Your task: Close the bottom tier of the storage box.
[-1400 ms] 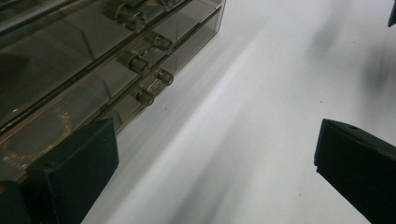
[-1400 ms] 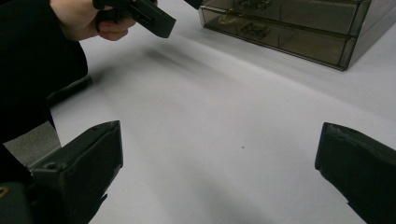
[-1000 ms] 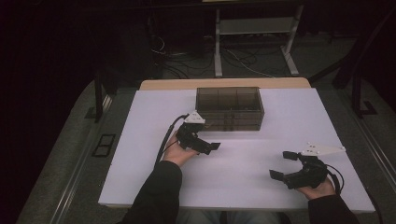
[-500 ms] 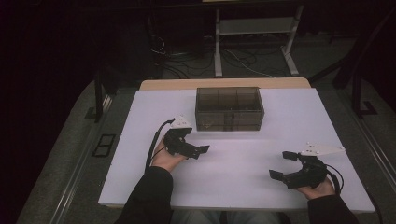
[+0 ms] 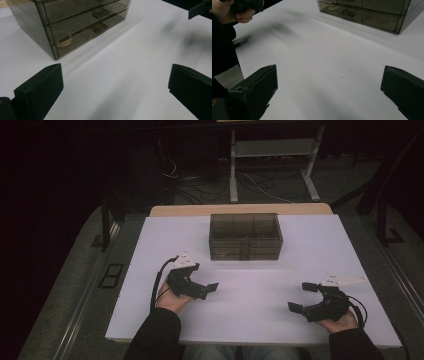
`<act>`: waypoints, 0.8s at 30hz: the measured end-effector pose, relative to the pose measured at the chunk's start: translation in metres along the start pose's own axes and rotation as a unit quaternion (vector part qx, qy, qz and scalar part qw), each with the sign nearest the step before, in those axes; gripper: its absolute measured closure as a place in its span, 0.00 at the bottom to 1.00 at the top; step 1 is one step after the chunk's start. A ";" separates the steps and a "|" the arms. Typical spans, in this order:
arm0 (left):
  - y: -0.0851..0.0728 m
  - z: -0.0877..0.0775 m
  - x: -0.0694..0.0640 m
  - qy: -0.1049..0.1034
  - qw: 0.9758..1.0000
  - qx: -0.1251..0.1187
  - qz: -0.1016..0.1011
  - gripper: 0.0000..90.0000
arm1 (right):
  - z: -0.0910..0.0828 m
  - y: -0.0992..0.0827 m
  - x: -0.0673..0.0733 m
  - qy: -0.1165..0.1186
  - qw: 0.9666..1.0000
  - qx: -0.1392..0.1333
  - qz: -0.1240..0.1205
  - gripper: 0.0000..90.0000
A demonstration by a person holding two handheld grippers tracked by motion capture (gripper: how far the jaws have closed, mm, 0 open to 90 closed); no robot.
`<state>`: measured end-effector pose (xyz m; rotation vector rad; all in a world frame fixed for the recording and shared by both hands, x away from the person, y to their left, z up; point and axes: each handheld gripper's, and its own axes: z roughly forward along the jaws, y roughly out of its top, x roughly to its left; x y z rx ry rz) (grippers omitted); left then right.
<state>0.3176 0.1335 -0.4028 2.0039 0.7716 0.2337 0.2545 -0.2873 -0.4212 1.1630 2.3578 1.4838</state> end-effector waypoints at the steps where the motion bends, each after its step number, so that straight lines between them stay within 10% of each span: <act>1: -0.002 -0.002 -0.001 0.000 1.000 -0.003 -0.003 0.00 | 0.001 0.000 0.000 -0.001 1.000 0.000 -0.001 0.00; 24: -0.046 -0.027 -0.018 0.018 0.998 -0.060 -0.022 0.00 | 0.004 -0.002 0.002 0.002 1.000 0.016 0.004 0.00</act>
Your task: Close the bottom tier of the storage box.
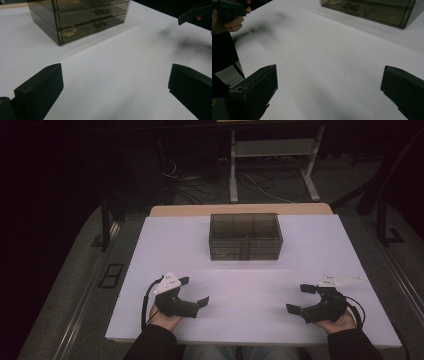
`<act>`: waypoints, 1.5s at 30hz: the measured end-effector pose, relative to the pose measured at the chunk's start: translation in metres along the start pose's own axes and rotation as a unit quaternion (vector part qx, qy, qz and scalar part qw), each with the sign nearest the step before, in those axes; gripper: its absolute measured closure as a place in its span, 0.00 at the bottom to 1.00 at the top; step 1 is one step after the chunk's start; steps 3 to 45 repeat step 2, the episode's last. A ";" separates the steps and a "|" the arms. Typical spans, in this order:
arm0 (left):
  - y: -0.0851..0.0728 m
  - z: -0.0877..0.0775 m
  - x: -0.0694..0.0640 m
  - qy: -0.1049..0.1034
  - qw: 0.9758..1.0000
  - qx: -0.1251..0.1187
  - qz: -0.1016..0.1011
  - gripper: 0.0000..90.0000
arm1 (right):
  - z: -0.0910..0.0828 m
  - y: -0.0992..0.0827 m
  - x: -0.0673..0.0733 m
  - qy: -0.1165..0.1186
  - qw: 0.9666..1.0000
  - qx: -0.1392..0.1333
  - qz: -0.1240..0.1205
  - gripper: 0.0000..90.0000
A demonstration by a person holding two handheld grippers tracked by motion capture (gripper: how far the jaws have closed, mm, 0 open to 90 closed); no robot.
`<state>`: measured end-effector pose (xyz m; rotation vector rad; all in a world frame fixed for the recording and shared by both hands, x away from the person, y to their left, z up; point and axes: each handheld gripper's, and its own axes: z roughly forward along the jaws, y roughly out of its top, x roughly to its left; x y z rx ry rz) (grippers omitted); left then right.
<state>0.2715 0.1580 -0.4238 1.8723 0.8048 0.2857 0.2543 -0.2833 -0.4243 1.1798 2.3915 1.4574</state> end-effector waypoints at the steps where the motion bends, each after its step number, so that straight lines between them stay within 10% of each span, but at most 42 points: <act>1: -0.001 0.001 0.000 -0.003 1.000 0.001 0.000 0.00 | 0.000 0.000 0.000 0.000 1.000 0.000 0.000 0.00; 45: -0.001 0.001 0.000 -0.005 1.000 0.002 -0.001 0.00 | 0.000 0.000 0.000 0.000 1.000 0.001 0.001 0.00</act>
